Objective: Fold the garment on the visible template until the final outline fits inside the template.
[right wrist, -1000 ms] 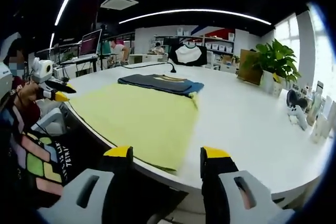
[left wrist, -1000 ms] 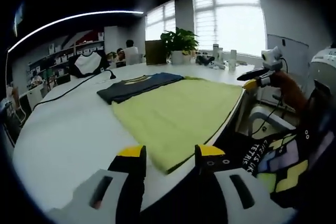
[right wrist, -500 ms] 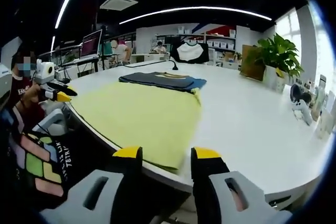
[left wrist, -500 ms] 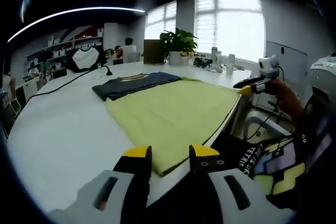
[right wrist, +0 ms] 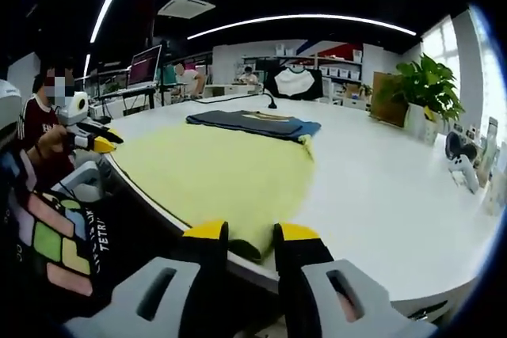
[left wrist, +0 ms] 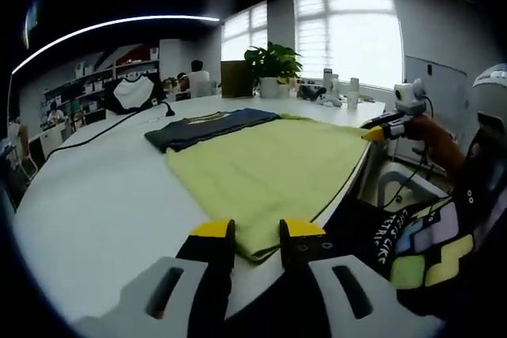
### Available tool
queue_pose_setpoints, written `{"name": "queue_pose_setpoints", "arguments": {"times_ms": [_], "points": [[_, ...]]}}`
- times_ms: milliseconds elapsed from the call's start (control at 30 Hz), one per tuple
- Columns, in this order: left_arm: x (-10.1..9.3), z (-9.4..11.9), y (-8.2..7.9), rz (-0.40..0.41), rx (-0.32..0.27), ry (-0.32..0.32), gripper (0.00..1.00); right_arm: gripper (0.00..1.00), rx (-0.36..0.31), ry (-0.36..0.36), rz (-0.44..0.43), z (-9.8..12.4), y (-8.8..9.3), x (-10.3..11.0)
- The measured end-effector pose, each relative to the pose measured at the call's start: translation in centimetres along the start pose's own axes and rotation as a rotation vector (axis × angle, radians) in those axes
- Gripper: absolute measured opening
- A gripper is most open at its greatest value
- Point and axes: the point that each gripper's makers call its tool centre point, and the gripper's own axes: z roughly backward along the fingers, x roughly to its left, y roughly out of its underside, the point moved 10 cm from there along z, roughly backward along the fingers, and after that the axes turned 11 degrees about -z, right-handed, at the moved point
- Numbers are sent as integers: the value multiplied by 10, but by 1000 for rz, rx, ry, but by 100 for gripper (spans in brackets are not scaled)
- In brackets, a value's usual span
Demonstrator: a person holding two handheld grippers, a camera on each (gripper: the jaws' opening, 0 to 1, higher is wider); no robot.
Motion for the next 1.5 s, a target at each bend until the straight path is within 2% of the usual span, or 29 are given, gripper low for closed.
{"name": "queue_pose_setpoints", "arguments": {"times_ms": [133, 200, 233, 300, 333, 367, 533, 567, 633, 667, 800, 933, 1000, 1100, 1267, 1500], "points": [[-2, -2, -1, -1, 6, -26, 20, 16, -11, 7, -15, -1, 0, -2], [-4, -3, 0, -7, -4, -25, 15, 10, -19, -6, 1, -2, 1, 1], [-5, -4, 0, -14, -11, -27, 13, 7, -35, -14, 30, -4, 2, 3], [-4, -6, 0, -29, -22, -30, 9, 2, -76, -20, 246, -6, 2, 6], [-4, -6, 0, -28, -23, -31, 9, 1, -72, -10, 270, -6, 2, 7], [-4, -6, 0, -33, -27, -36, 7, 1, -58, 1, 221, -5, 3, 9], [-3, -5, 1, -40, -49, -18, 5, 0, -47, 20, 168, -5, 1, 7], [-4, -4, 1, 7, -62, 5, 5, 0, -49, 19, 165, -4, 1, 7], [-1, -2, 0, 74, -98, 6, 4, 0, -53, 8, 143, -3, 1, 6], [2, 0, -2, 83, -135, 3, 4, 0, -57, -4, 110, -3, 0, 4], [5, 3, -9, 60, -162, -5, 4, 0, -80, -11, 68, -1, -6, 4], [11, 7, -18, 69, -194, -17, 4, 0, -131, -21, 40, 8, -22, 7], [13, 10, -25, 53, -222, -39, 4, 0, -154, -25, 48, 11, -29, 9], [15, 13, -35, 33, -236, -49, 4, 0, -181, -15, 79, 13, -39, 13], [21, 21, -56, -50, -260, -80, 4, 0, -217, -16, 108, 16, -54, 15], [33, 26, -80, -102, -295, -111, 4, 0, -285, -17, 149, 15, -82, 17]]}}
